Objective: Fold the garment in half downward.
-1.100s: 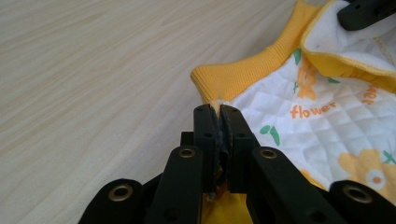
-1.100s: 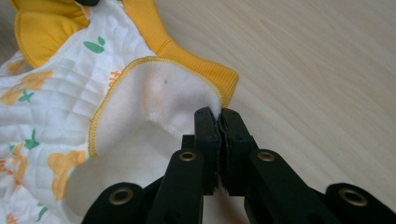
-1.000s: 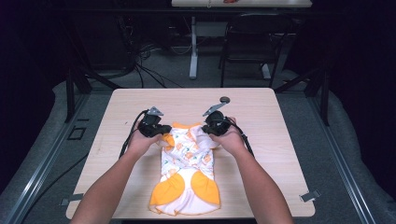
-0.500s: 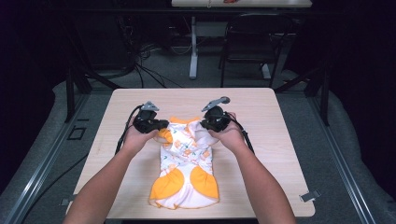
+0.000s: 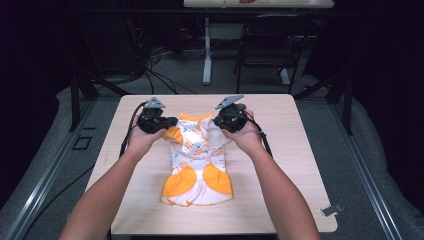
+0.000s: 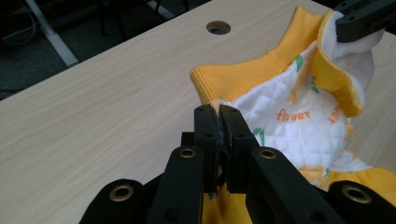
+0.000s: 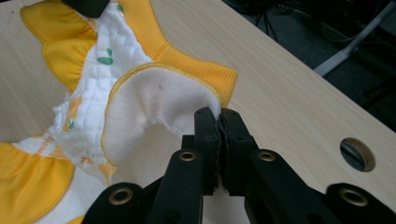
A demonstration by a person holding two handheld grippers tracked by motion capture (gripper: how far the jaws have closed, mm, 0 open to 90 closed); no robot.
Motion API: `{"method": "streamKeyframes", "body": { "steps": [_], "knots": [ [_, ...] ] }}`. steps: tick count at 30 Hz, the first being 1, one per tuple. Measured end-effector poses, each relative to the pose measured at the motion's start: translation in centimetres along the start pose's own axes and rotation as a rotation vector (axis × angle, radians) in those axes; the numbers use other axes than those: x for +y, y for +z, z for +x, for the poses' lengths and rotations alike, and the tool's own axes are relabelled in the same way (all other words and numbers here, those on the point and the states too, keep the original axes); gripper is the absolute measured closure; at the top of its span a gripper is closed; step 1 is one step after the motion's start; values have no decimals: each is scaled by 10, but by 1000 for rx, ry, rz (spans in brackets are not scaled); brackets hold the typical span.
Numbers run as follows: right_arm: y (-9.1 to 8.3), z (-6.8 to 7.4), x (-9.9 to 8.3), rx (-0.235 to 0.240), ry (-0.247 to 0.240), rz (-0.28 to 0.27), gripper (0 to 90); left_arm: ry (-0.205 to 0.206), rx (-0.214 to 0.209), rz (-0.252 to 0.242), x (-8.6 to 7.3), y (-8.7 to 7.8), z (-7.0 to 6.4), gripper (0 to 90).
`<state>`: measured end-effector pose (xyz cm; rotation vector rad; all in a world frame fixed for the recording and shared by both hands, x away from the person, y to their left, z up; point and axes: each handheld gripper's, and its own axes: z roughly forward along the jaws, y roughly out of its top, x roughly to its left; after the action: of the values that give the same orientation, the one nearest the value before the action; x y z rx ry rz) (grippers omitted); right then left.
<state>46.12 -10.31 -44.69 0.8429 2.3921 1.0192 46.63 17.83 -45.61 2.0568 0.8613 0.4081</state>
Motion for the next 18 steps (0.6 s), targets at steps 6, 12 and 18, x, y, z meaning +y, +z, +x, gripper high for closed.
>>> {"method": "streamKeyframes", "body": {
  "steps": [6, 12, 18],
  "knots": [
    [-10, -1, 4, -9, -14, -27, 864, 25, 6, -16, 7, -5, -4, 866],
    [-11, -1, 3, -19, -25, -20, 864, 35, 6, -10, 7, -4, -7, 867],
    [-11, -1, 2, -19, -23, -22, 863, 39, 3, -12, 7, -4, -7, 867]
  ]
}}
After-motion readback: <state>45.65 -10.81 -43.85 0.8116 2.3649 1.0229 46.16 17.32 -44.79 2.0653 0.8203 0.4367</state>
